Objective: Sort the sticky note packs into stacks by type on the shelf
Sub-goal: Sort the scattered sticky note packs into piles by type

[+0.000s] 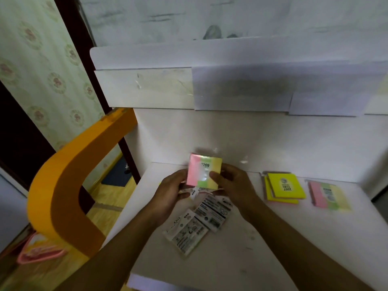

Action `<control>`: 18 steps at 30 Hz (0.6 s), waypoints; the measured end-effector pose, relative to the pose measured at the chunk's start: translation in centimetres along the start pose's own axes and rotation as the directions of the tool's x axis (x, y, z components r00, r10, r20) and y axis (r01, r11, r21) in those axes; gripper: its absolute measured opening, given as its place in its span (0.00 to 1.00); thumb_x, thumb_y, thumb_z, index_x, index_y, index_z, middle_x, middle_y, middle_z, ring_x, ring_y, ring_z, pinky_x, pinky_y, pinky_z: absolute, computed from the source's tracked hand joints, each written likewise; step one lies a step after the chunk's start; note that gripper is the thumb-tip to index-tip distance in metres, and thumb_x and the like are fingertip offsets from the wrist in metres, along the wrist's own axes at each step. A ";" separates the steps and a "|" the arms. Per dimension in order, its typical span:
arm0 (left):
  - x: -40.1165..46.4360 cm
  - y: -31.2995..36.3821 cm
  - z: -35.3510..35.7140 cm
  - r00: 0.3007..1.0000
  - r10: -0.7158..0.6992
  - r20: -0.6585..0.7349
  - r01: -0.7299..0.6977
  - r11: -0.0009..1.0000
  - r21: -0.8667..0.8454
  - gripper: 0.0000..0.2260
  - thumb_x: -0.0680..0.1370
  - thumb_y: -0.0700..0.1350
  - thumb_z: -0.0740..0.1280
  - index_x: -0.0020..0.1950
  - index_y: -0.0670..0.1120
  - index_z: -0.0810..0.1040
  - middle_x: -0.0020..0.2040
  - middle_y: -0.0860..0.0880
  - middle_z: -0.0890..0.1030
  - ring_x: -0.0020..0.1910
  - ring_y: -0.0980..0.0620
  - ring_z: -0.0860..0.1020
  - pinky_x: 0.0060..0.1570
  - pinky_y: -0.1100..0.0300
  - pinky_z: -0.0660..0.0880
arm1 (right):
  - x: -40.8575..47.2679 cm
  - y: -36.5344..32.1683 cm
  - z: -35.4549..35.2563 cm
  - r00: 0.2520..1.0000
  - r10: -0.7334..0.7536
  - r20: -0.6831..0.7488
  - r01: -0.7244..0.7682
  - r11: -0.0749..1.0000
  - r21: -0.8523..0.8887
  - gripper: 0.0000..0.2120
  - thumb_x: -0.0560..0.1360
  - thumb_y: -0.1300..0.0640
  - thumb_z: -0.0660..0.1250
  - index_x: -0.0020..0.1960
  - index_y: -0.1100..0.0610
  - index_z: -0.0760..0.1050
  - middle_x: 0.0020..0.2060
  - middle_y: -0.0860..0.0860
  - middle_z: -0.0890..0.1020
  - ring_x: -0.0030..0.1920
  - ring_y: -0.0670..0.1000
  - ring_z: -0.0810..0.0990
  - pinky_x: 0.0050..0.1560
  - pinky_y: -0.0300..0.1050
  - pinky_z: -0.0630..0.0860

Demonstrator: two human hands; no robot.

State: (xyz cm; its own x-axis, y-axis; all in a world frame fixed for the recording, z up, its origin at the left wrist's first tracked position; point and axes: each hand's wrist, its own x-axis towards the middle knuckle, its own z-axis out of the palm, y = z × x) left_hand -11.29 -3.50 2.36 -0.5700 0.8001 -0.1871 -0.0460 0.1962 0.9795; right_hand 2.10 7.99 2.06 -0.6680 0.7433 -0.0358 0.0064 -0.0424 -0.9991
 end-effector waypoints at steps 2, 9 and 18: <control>0.6 -0.4 -0.4 0.997 0.060 -0.055 -0.053 0.992 0.117 0.13 0.82 0.45 0.57 0.56 0.49 0.81 0.54 0.49 0.83 0.54 0.50 0.79 0.53 0.58 0.75 | 0.2 -0.4 -1.6 0.997 -0.029 -0.075 0.029 1.000 -0.002 0.12 0.75 0.60 0.69 0.59 0.53 0.77 0.46 0.55 0.84 0.40 0.49 0.84 0.36 0.43 0.80; 2.8 -2.9 -0.8 0.974 0.217 -0.067 -0.120 0.744 0.657 0.14 0.78 0.45 0.67 0.63 0.48 0.77 0.61 0.48 0.79 0.55 0.53 0.76 0.53 0.62 0.70 | 0.0 -1.6 -12.9 0.942 -0.041 -0.332 -0.005 0.991 -0.136 0.14 0.73 0.57 0.72 0.57 0.54 0.77 0.41 0.52 0.84 0.34 0.45 0.82 0.30 0.39 0.77; 5.1 -4.3 0.5 0.964 0.264 -0.010 -0.095 0.381 0.920 0.36 0.64 0.71 0.65 0.65 0.51 0.76 0.63 0.47 0.78 0.62 0.44 0.76 0.56 0.49 0.73 | -3.1 1.3 -27.4 0.823 0.115 -0.557 -0.256 0.949 -0.184 0.14 0.78 0.59 0.66 0.63 0.59 0.76 0.42 0.56 0.81 0.29 0.47 0.78 0.22 0.33 0.71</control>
State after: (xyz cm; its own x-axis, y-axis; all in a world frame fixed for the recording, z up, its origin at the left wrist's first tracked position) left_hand -13.65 0.02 -2.86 -0.5702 0.8176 0.0793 0.7909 0.5204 0.3220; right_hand 24.54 23.90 0.22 -0.1345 0.9784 -0.1570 0.3141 -0.1082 -0.9432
